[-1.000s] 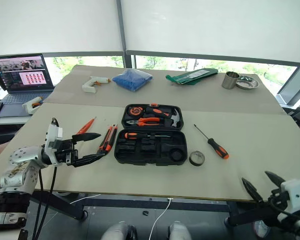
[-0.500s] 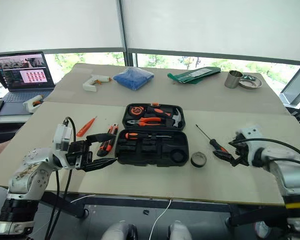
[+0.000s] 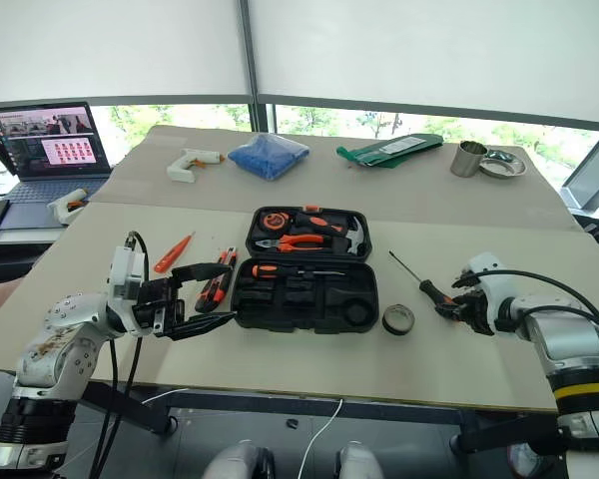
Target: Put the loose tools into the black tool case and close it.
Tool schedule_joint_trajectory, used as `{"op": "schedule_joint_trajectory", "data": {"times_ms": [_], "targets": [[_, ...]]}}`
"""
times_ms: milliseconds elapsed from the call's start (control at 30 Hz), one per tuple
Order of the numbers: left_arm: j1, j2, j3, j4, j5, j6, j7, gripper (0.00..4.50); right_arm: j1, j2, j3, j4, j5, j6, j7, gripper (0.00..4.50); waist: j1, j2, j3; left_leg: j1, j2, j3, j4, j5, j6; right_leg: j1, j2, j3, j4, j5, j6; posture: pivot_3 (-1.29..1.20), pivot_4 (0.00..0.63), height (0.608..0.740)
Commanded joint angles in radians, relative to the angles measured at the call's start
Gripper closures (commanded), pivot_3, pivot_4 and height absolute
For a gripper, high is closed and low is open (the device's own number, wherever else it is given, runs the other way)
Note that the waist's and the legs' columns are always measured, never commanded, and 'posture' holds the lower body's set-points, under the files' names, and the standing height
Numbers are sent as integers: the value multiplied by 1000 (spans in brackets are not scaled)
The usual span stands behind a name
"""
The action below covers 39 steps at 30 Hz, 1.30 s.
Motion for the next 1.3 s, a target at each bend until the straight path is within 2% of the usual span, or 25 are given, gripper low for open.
{"op": "schedule_joint_trajectory", "data": {"times_ms": [33, 133, 233, 300, 433, 467, 567, 600, 900, 1167, 1300], "targets": [[4, -8, 53, -52, -40, 0, 50, 0, 25, -17, -124, -208, 63, -131, 55, 3483, -1, 1, 0, 0, 0, 0, 0, 0, 0, 0, 0, 0, 0, 0, 0, 0, 150, 739], [25, -7, 80, -59, -38, -11, 82, 0, -7, 6, -116, -310, 77, -152, 56, 3483, -15, 1, 1, 0, 1, 0, 0, 0, 0, -1, 1, 1, 1, 0, 0, 0, 150, 739], [80, -6, 117, -73, -37, -14, 118, 0, -147, 24, 47, -322, -2, -169, 102, 3483, -26, 1, 1, 2, 3, 1, 0, 1, -2, 0, 2, 1, 1, -2, 4, 0, 150, 739], [101, -5, 120, -77, -28, -20, 125, 0, -230, 36, 125, -275, -58, -169, 116, 3483, -27, 1, 1, 3, 4, 1, 0, 1, -3, -1, 3, 0, 1, -4, 1, 0, 150, 739], [147, 11, 112, -62, 14, -55, 116, 0, -442, 109, 380, -100, -237, -218, 218, 3483, -23, 1, 1, 0, 4, 4, 0, 2, -4, -6, 2, 1, 2, -3, -6, 0, 150, 739], [148, 15, 111, -59, 19, -60, 114, 0, -474, 121, 422, -62, -274, -236, 236, 3483, -20, 1, 1, -2, 4, 4, 0, 2, -4, -8, 2, 2, 3, 0, -11, 0, 150, 739], [143, 16, 110, -52, 24, -70, 116, 0, -549, 155, 498, 54, -356, -292, 266, 3483, -10, 1, 1, -7, 4, 3, 0, 2, -4, -11, 2, 0, 3, 0, -9, 0, 150, 739], [140, 15, 109, -48, 26, -74, 117, 0, -566, 164, 514, 88, -378, -310, 271, 3483, -9, 1, 1, -8, 3, 3, 0, 2, -3, -12, 2, 0, 3, 2, -5, 0, 150, 739], [158, 14, 115, -34, 42, -115, 122, 0, -630, 222, 561, 238, -476, -462, 320, 3483, -18, 2, 1, -10, 3, 3, 0, 2, -4, -13, 2, -2, 3, 2, -4, 0, 150, 739], [168, 16, 123, -18, 42, -138, 121, 0, -586, 223, 522, 173, -473, -442, 356, 3483, -19, 2, 1, -8, 5, 3, 0, 3, -6, -13, 2, -3, 4, 3, -5, 0, 150, 739], [164, 14, 119, -1, 48, -150, 117, 0, -584, 231, 525, 208, -498, -447, 340, 3483, -19, 2, 1, -8, 5, 3, 0, 3, -6, -13, 3, -3, 4, 3, -5, 0, 150, 739]]}}
